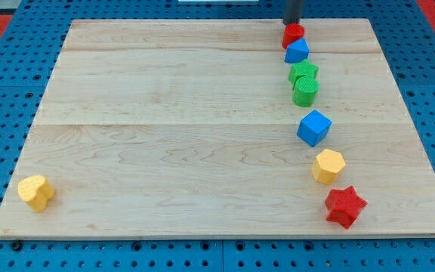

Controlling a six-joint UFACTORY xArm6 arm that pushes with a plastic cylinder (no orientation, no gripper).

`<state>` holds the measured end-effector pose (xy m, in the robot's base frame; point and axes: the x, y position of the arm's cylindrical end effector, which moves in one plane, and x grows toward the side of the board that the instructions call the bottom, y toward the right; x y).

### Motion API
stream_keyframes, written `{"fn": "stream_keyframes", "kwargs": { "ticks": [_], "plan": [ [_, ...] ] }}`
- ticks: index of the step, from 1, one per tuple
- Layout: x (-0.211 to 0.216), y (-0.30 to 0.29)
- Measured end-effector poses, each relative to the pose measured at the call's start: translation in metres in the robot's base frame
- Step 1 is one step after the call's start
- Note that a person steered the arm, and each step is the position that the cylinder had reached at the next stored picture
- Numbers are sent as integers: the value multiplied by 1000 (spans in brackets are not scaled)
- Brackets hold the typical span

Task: Move the yellow heart above the red circle

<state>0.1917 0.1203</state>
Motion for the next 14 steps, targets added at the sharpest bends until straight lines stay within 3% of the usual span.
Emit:
{"fn": "stream_keyframes", "kwargs": {
  "ticks": [2, 4, 6, 7, 9, 10, 11, 12, 14],
  "plan": [
    [25, -126],
    [241, -121],
    [426, -155],
    [427, -183],
    [422, -385],
    [383, -377],
    [350, -313],
    [316, -285],
    [237, -280]
  ]
}}
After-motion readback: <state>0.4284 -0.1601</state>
